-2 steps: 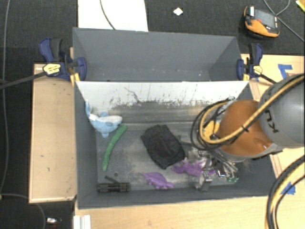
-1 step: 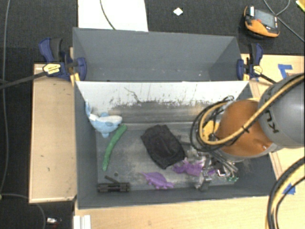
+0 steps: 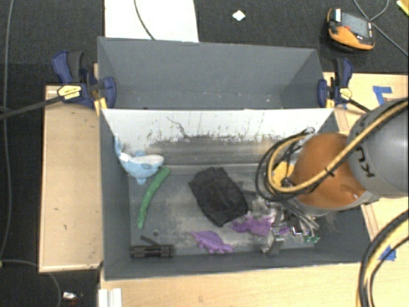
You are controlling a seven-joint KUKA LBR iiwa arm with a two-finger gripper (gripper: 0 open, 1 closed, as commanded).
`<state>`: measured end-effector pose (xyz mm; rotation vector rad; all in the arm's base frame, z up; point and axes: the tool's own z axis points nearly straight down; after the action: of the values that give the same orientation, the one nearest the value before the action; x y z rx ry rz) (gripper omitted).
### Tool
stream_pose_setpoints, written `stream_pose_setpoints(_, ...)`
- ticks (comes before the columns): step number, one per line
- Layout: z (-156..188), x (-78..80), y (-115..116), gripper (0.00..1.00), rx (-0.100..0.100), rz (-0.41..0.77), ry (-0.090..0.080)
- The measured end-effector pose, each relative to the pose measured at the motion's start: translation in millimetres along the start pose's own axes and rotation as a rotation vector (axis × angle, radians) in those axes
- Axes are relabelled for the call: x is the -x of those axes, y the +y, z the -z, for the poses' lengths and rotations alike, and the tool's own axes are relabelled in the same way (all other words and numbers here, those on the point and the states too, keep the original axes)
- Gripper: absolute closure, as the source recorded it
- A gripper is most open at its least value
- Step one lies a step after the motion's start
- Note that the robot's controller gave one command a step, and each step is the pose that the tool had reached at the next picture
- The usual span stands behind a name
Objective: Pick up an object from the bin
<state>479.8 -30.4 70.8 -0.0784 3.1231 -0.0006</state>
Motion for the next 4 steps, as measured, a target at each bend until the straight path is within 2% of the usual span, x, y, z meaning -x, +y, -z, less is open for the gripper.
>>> stream_pose_setpoints(1, 0.2, -1.1, 1.9, 0.00, -0.001, 0.018, -0.004)
stream_pose_setpoints(2, 0.0, 0.3, 0.4, 1.00, 0.000, 0.004, -0.004)
stream_pose_setpoints(4, 7.6, 0.4, 0.4, 1.00, 0.000, 0.006, -0.005)
